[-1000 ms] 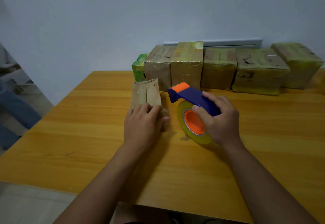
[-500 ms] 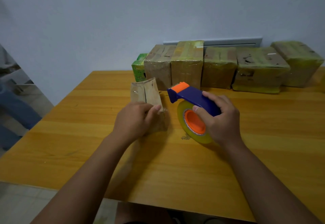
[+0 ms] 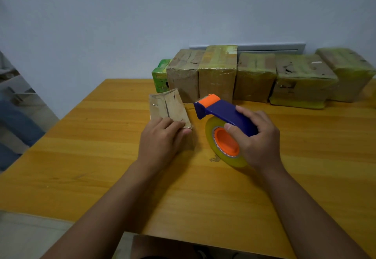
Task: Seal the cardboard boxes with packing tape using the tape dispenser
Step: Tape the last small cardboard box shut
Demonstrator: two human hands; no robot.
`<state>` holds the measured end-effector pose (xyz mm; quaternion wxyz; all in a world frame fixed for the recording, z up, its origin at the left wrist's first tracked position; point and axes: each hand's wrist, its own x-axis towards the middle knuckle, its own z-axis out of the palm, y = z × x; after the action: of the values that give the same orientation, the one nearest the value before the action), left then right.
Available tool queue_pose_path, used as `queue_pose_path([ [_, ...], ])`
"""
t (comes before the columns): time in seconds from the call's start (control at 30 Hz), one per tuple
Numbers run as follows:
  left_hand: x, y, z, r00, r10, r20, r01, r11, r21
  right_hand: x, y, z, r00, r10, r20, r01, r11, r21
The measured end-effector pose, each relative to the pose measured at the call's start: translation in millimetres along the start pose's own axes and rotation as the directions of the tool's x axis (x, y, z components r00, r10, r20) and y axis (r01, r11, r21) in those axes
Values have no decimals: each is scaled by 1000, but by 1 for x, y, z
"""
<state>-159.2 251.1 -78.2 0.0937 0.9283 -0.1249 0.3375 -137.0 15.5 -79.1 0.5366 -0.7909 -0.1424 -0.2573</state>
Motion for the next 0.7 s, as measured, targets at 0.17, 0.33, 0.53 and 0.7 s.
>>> queue_pose_path([
  [0.17, -16, -15, -16, 986, -166, 33, 169, 960, -224, 0, 1, 0, 1000, 3, -2, -3, 1000, 11],
  [0.33, -21, -28, -16, 986, -159, 44, 165, 964, -209, 0, 0, 1, 1000, -8, 4, 8, 1000, 2],
  [0.53, -22, -7, -8, 973, -226, -44, 228, 971, 67, 0, 0, 0, 1000, -3, 0, 3, 1000, 4],
  [0.7, -28, -11, -26, 957, -255, 139, 278, 944, -179, 1, 1, -1, 1000, 13, -7, -13, 1000, 23],
])
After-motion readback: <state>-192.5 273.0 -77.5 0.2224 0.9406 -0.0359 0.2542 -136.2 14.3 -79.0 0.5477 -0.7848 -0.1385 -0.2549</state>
